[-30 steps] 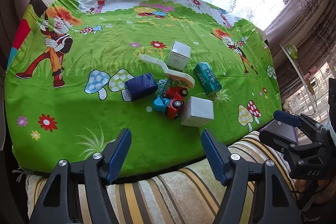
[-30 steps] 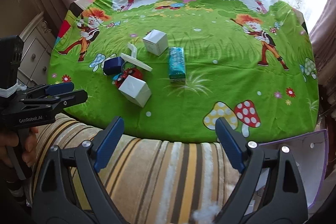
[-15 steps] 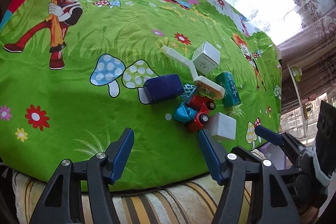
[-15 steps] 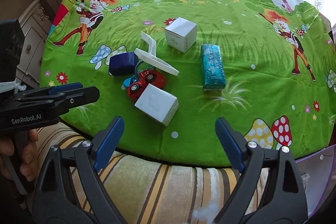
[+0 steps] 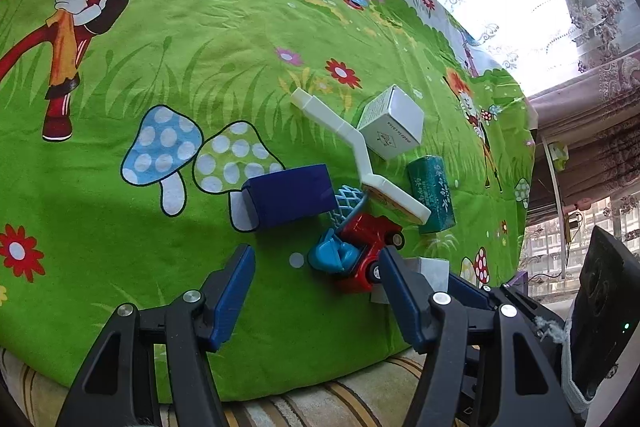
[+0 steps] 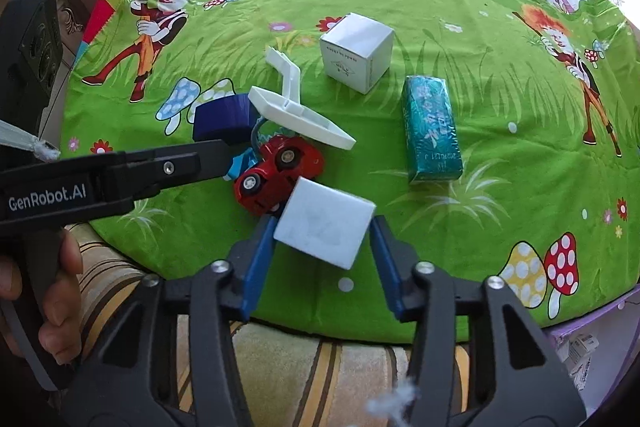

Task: Organize rigid objects
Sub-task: 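Grasp a white cube box with the right tool while the left tool grasps the red toy car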

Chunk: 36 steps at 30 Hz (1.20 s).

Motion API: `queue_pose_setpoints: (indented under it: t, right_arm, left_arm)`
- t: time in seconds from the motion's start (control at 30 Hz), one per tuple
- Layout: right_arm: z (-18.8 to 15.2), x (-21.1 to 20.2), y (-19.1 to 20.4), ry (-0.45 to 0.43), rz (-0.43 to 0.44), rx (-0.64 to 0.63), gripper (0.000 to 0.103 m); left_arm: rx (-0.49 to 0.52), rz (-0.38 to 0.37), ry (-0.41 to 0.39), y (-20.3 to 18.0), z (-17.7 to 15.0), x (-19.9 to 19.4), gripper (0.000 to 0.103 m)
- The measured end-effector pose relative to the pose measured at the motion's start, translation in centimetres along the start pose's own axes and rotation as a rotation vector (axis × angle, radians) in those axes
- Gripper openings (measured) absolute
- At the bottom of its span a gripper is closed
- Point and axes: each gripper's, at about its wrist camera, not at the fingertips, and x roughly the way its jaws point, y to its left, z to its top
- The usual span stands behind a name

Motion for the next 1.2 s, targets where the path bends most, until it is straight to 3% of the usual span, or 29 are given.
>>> queue_pose_setpoints:
  t: [0.4,0.97,1.2]
  right_arm:
    - [-1.6,-2.6,-2.0,-0.065,-0.013,0.029,0.051]
    - [-3.5,-4.8,-5.0,-0.118,-0.035,0.09,0.051]
    - [-4.4,-6.0,-6.9,-0.138,-0.046,0.125,0.051]
  left_arm:
    - [0.05,0.058,0.01,-1.6,0.1,1.6,0.065]
    - [0.28,0.188,-0.008,-6.7,-2.5,2.5,0.065]
    - [0.366,0.192,-0.029,-8.5,-3.9,2.0,0.062]
